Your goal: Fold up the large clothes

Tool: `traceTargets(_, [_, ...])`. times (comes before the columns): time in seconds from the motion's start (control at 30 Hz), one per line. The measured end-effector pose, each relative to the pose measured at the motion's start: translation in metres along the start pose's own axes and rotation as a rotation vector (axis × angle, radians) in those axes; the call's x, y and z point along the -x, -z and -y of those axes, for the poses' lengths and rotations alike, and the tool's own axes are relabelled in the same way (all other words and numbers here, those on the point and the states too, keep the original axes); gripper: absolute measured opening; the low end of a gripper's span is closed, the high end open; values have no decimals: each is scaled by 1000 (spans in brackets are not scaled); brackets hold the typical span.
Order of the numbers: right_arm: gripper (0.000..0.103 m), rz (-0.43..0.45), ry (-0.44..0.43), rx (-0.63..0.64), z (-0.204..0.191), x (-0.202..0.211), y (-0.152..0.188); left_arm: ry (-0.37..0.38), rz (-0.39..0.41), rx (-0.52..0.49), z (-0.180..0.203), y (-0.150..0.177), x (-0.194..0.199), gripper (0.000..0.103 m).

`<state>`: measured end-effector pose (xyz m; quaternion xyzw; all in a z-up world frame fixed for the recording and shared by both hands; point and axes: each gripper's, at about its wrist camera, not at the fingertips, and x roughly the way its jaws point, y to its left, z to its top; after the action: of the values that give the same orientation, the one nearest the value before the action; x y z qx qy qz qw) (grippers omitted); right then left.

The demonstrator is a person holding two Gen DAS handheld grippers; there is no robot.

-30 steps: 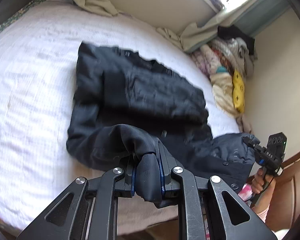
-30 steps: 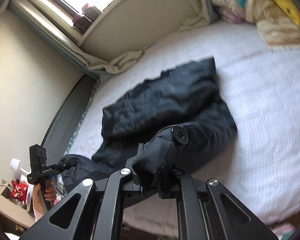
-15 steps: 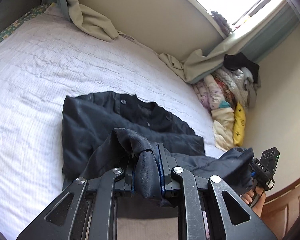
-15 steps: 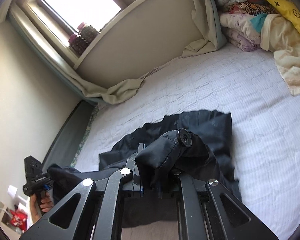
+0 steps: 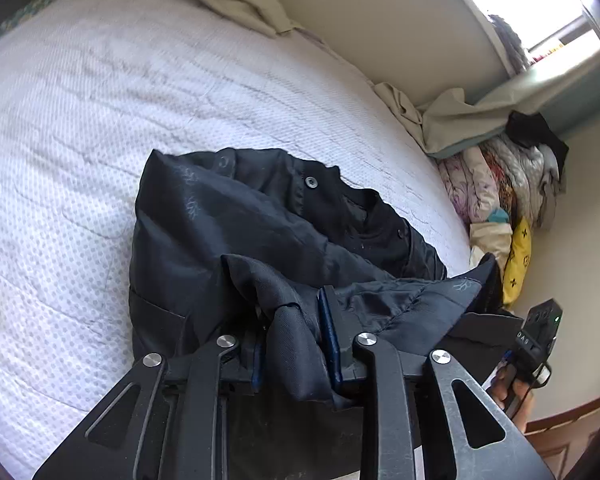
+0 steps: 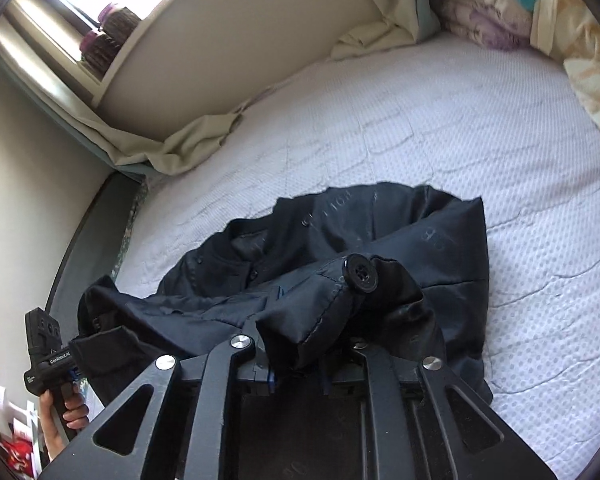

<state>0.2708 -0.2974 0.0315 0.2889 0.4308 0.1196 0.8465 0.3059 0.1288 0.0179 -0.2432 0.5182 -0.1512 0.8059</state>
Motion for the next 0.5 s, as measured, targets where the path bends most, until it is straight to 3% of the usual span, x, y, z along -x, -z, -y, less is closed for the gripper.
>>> traceTargets(0.27, [48, 18, -58, -85, 17, 6, -7, 66, 19, 34, -5, 2, 16, 50])
traceTargets(0.5, [68, 98, -85, -154, 28, 32, -12, 183, 81, 90, -17, 4, 44, 66])
